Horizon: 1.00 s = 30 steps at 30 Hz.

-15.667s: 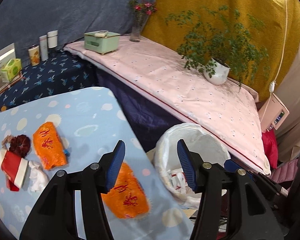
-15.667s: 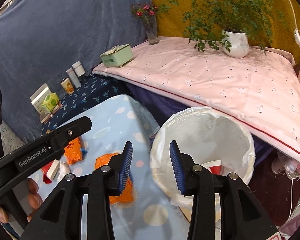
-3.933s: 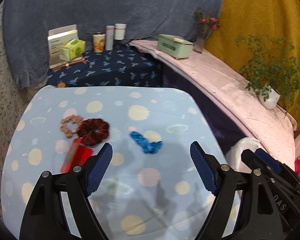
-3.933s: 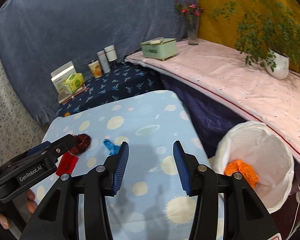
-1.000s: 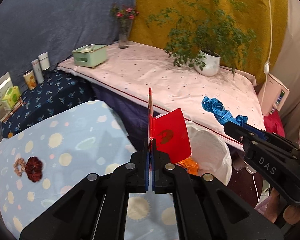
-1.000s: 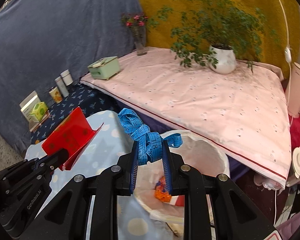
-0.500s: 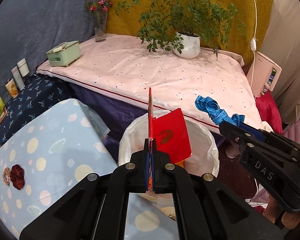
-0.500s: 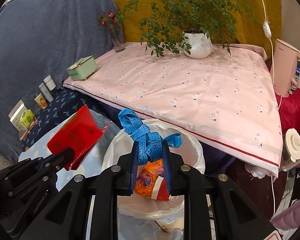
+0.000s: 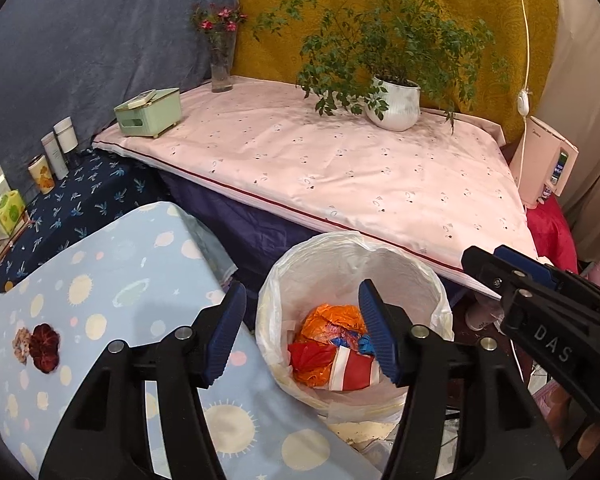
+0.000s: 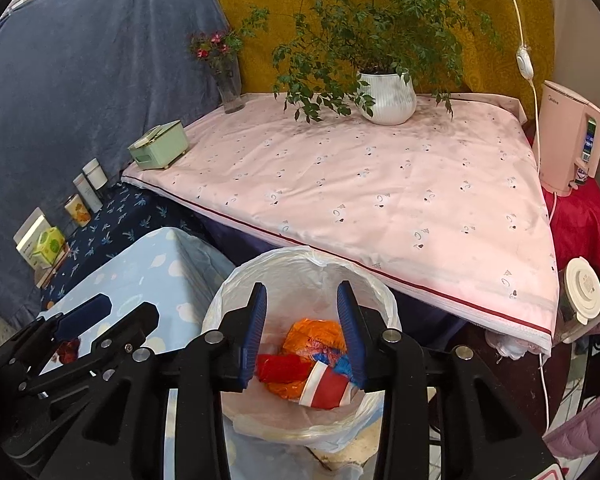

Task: Collect trash
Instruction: 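Carry the card and tape measure over the bin and open both grippers, then move both grippers back over the two scrunchies on the table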

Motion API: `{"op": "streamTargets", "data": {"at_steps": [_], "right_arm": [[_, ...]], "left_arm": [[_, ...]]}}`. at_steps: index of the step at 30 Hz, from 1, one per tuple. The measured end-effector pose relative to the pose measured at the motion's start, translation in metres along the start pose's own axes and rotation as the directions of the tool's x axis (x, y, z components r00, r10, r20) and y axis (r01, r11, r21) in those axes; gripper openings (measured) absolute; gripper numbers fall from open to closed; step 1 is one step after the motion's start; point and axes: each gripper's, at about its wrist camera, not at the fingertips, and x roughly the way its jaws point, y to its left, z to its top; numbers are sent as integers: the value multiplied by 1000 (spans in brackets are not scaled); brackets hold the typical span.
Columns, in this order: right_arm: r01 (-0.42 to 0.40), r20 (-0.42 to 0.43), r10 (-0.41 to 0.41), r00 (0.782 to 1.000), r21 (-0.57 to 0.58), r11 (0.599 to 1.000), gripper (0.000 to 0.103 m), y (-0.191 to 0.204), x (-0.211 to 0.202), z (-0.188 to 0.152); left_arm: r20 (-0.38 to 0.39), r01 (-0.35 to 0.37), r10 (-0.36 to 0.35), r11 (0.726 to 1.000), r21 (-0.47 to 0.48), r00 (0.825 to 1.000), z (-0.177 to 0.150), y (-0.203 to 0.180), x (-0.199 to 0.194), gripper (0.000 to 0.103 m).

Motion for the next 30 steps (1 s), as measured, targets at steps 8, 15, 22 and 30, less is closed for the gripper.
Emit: {"op": "streamTargets", "data": {"at_steps": [8,15,22,30], "right_arm": [[-18,-1,18,1000,-41,999,41,23,-3,-1],[-45,-15,44,999,-85,995,42,54,-1,-6],[-84,-34,80,996,-141,986,42,94,3,-11],[-133,-71,121,990,-213,968,42,146,11,-23]], "left_arm": [[6,-24,24,999,-41,1000,-6,25,-11,56],[1,-68,68,993,-94,998,-16,60,-18,56],[-3,-121,122,982,-142,993,-28,101,-27,56],[-25,-182,181,959,-219,983,-47,157,-36,56]]}}
